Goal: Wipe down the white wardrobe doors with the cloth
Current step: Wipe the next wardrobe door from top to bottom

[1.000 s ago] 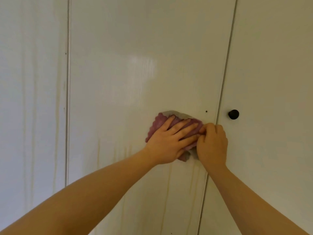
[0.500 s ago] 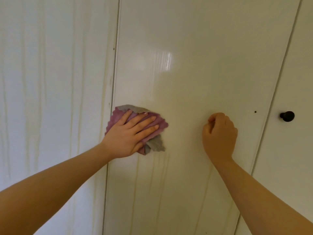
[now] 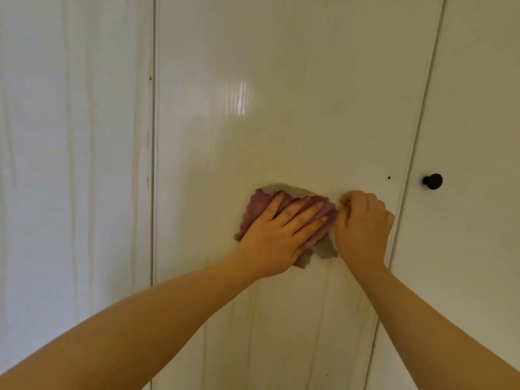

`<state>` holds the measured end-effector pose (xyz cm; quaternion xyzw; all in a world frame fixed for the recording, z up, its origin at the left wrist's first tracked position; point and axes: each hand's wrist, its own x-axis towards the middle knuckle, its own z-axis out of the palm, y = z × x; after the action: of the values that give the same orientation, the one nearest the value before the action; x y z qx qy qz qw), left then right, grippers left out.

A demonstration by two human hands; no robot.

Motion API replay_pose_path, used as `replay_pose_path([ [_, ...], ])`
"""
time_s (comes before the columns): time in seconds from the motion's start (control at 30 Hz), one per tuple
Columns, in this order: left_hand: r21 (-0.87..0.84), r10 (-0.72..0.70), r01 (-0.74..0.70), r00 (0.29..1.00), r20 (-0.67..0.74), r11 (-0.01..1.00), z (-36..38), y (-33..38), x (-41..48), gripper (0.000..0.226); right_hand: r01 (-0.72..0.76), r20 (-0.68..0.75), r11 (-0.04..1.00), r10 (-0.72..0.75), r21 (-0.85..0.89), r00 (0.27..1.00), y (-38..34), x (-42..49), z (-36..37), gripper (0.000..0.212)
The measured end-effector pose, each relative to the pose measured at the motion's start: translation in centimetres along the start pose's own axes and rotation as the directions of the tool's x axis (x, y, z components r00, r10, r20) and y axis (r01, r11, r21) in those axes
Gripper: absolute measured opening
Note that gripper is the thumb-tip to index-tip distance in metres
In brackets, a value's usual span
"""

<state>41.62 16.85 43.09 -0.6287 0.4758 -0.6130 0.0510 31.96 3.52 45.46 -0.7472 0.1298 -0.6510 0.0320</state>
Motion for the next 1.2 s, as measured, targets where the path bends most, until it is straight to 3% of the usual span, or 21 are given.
replay_pose_path([
  [0.17, -0.045, 0.054, -0.054, 0.999, -0.005, 0.998, 1.3, 4.9, 4.4, 0.055, -0.162, 0.034, 0.98, 0.167, -0.117, 0.985, 4.5, -0.8, -2.3, 0.023],
  [0.27, -0.043, 0.055, -0.055, 0.998, 0.005, 0.998, 2.2, 7.7, 6.6, 0.057, -0.258, 0.162, 0.954, 0.282, -0.155, 0.946, 6.9, -1.0, -3.8, 0.035],
  [0.5, -0.034, 0.03, -0.029, 0.999, 0.037, 0.999, 3.0, 11.0, 8.9, 0.057, -0.233, 0.352, 0.964, 0.263, -0.126, 0.898, 9.2, -1.3, -4.6, 0.053],
  [0.73, -0.042, 0.12, -0.119, 0.993, 0.012, 0.992, 2.6, 8.7, 7.2, 0.057, -0.297, 0.269, 0.934, 0.343, -0.199, 0.9, 8.5, -1.6, -3.8, 0.055],
  [0.83, -0.022, 0.111, -0.111, 0.994, 0.011, 0.994, 2.2, 6.7, 5.5, 0.058, -0.207, 0.157, 0.965, 0.233, -0.163, 0.96, 6.9, -1.6, -3.0, 0.052],
  [0.93, -0.007, 0.08, -0.08, 0.997, -0.014, 0.997, 1.5, 4.3, 3.5, 0.056, -0.112, 0.153, 0.987, 0.13, -0.116, 0.98, 4.6, -1.8, -1.7, 0.052],
  [1.2, 0.007, -0.003, 0.003, 0.999, 0.046, 1.0, -1.0, -3.6, -7.3, 0.048, -0.246, 0.06, 0.96, 0.256, -0.136, 0.965, -0.3, -2.9, 0.5, 0.065],
])
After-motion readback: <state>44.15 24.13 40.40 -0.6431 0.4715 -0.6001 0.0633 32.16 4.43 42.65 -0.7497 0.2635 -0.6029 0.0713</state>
